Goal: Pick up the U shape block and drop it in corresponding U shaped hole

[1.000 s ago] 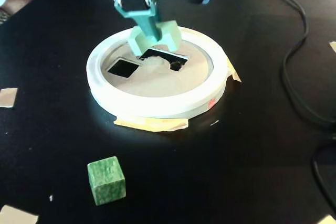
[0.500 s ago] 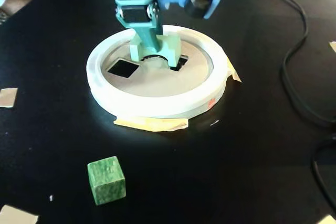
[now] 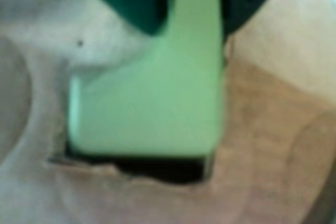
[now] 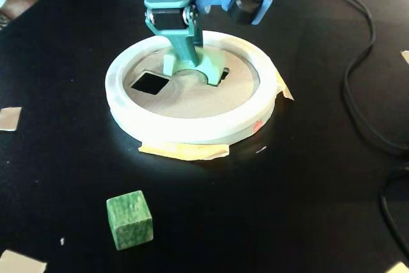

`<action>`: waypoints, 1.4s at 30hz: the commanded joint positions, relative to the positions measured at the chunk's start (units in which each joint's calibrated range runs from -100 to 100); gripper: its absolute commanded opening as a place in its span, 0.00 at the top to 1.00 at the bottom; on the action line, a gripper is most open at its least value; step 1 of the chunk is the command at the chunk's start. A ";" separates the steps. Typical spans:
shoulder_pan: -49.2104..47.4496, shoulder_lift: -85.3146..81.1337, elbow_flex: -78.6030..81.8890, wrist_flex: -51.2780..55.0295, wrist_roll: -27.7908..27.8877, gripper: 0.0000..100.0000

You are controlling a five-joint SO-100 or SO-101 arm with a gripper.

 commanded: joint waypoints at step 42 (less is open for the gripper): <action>-8.58 -14.35 -5.95 20.09 20.56 0.57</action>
